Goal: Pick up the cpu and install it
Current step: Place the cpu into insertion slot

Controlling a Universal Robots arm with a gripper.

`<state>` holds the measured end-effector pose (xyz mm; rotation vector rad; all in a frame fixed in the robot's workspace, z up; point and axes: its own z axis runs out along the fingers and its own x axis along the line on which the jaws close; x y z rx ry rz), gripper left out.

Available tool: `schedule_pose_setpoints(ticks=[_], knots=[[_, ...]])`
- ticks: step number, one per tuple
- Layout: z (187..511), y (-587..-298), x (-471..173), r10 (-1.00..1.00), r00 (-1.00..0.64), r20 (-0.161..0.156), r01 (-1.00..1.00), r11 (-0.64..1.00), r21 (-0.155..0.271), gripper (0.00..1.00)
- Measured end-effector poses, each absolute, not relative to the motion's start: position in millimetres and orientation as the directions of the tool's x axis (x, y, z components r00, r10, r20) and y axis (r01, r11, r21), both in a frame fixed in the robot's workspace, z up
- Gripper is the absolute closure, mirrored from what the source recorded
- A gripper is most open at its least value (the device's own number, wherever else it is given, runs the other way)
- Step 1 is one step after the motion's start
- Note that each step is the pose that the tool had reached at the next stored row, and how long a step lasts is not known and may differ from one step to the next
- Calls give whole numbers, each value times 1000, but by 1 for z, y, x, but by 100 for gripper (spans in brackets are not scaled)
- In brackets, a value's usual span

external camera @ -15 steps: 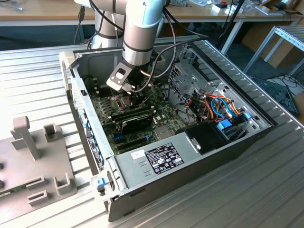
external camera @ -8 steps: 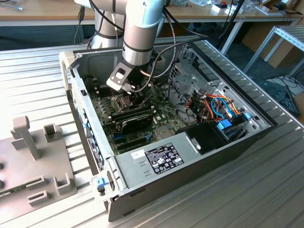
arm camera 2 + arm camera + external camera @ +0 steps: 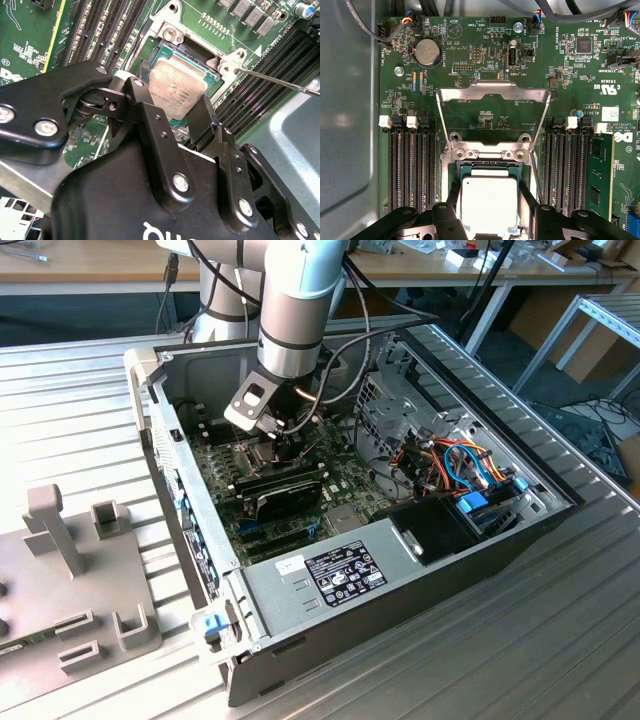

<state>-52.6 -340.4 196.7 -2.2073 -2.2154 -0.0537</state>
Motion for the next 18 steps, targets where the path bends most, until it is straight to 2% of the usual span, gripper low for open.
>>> schedule_pose_setpoints(ticks=[18], knots=[[197,-340,-52,999,-4,34,1000,3,15,45]])
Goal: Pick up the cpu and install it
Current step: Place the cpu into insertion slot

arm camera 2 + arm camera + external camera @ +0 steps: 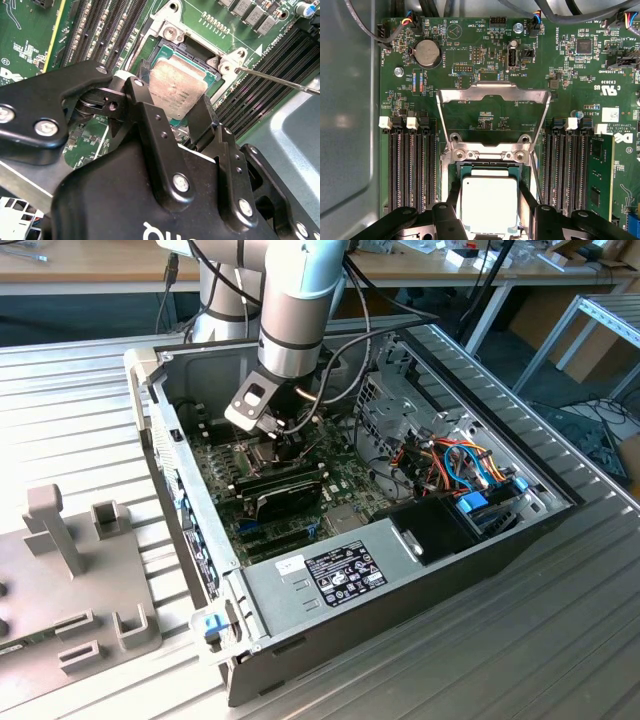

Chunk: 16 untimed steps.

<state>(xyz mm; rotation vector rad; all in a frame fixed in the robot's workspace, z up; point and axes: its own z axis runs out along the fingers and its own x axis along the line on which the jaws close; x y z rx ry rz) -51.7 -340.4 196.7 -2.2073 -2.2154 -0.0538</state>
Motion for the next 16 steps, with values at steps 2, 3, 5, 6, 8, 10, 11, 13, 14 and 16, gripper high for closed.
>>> schedule_pose_setpoints(ticks=[2,3,5,6,8,10,11,13,14,16], knots=[[197,-340,-52,999,-4,34,1000,3,15,45],[197,-340,-52,999,-4,34,1000,3,15,45],[197,-340,-52,999,-4,34,1000,3,15,45],[197,-340,-52,999,-4,34,1000,3,15,45],[197,-340,-52,999,-4,34,1000,3,15,45],[197,-340,-52,999,-4,34,1000,3,15,45],[197,-340,-52,999,-4,34,1000,3,15,45],[197,-340,-51,999,-4,34,1000,3,15,45],[197,-340,-51,999,-4,34,1000,3,15,45],[197,-340,-51,999,-4,35,1000,3,15,45]])
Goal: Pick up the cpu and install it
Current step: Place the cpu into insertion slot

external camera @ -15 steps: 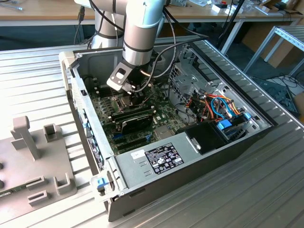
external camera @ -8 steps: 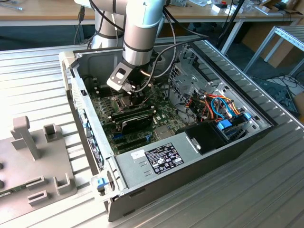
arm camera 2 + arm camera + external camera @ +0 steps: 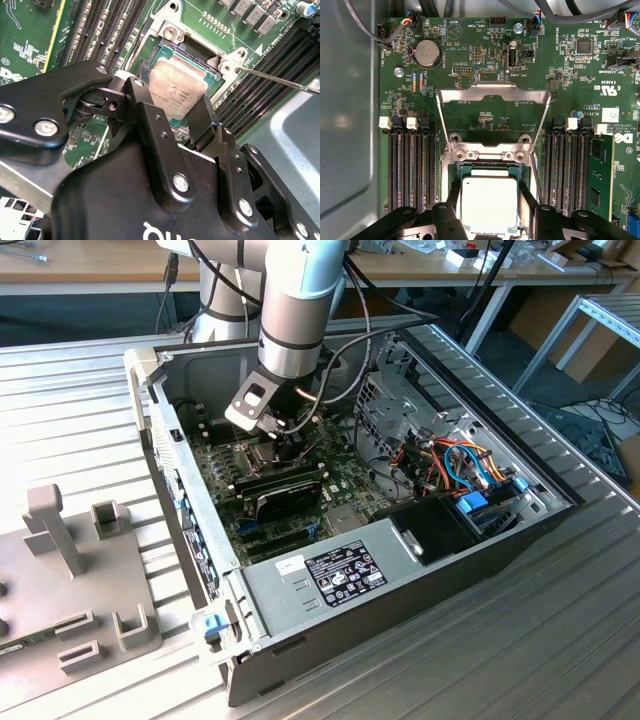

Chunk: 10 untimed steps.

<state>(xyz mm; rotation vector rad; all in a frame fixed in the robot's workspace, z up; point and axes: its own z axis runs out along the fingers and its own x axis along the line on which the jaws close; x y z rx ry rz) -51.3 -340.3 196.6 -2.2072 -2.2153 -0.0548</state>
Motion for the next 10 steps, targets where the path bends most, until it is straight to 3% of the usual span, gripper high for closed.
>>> schedule_pose_setpoints(ticks=[1,4,10], knots=[[196,-340,-51,999,-4,35,1000,3,15,45],[197,-340,-51,999,-4,34,1000,4,15,29],[197,-340,-51,999,-4,34,1000,3,15,25]])
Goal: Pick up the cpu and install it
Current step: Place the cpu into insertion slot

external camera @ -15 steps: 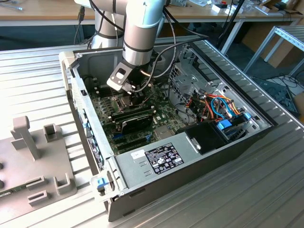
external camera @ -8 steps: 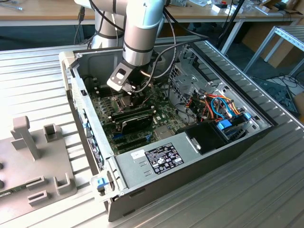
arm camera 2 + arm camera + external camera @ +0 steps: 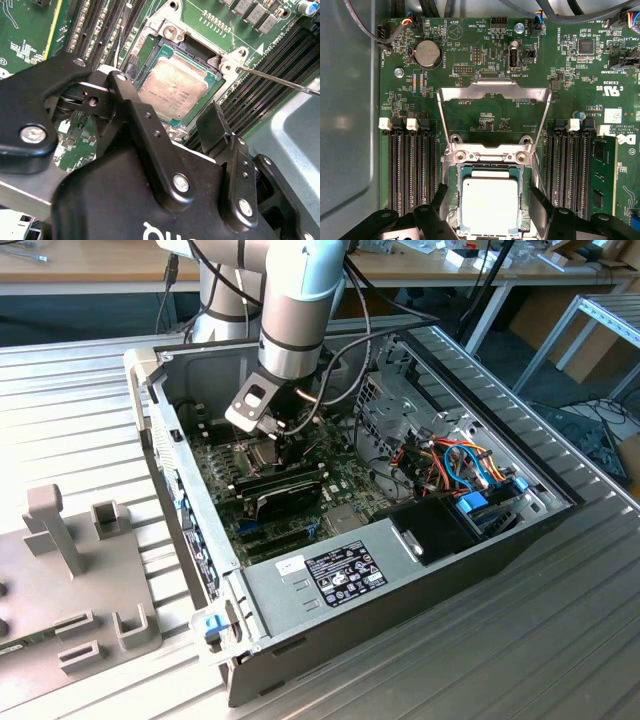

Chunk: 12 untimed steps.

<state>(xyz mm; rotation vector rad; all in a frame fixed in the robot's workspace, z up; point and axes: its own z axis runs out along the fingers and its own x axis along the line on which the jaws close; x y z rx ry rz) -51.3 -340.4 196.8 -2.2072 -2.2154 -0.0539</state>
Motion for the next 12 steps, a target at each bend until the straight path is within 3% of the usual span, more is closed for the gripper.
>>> schedule_pose_setpoints(ticks=[9,12], knots=[[202,-334,-51,999,-4,36,1000,3,15,25],[232,-333,-51,999,-4,36,1000,3,15,25]])
